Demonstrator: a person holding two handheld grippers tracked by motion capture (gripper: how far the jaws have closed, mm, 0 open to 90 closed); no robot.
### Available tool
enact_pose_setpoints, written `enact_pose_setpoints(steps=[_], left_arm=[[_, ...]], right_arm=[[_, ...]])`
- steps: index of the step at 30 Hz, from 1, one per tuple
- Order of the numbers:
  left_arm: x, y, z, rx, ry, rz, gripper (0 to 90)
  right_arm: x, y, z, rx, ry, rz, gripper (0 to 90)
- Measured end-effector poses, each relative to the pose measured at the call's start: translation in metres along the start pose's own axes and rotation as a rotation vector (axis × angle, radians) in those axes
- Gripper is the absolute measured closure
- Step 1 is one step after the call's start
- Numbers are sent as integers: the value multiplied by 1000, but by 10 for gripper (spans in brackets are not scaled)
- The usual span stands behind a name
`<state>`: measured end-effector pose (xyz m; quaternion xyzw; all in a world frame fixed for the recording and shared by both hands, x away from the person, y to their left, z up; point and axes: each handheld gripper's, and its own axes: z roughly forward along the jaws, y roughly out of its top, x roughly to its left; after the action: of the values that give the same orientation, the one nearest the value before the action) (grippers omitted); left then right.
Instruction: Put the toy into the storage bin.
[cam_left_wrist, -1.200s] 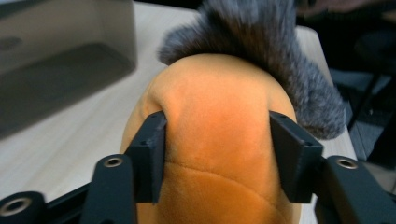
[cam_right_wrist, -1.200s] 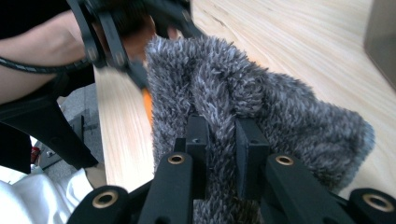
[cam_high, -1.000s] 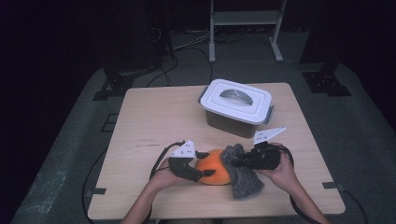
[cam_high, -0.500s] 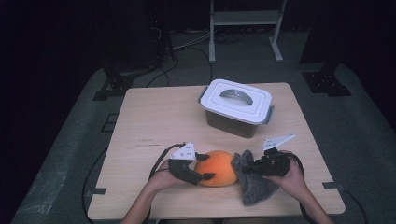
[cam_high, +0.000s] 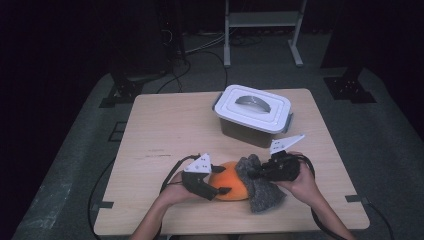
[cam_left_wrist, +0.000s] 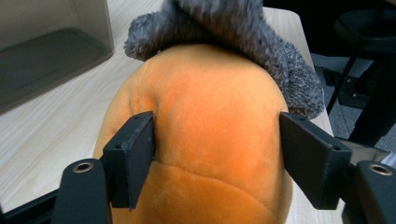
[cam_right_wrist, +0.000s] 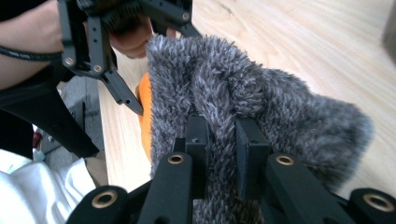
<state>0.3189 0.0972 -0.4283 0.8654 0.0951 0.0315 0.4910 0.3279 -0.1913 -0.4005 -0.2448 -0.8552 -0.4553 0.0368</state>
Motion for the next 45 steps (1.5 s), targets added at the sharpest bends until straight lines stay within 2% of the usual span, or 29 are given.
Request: enact_pose_setpoints(steps=[4, 6, 9, 15, 20, 27, 36, 40, 45], left_arm=[[4, 5, -5, -22, 1, -33, 198], [5, 6, -3, -5, 14, -49, 156], [6, 3, 4, 9, 0, -69, 149], [2, 2, 6, 16, 0, -41, 189], [2, 1, 5, 15, -3, -43, 195], [2, 0, 3, 23, -8, -36, 202], [2, -3, 1, 15, -8, -39, 204], [2, -3, 1, 13, -8, -32, 204], [0, 0, 4, 14, -8, -21, 206]], right_arm=[[1, -2, 2, 15, 14, -1, 771], [3, -4, 3, 28, 21, -10, 770], [4, -7, 2, 35, 20, -15, 770], [0, -20, -1, 30, 31, 10, 769], [-4, -33, -5, 28, 24, 40, 768], [-7, -42, -6, 26, 28, 60, 768], [-12, -55, -10, 61, 6, 94, 767], [-12, -54, -16, 50, -3, 99, 767], [-8, -40, -19, 18, 0, 77, 766]])
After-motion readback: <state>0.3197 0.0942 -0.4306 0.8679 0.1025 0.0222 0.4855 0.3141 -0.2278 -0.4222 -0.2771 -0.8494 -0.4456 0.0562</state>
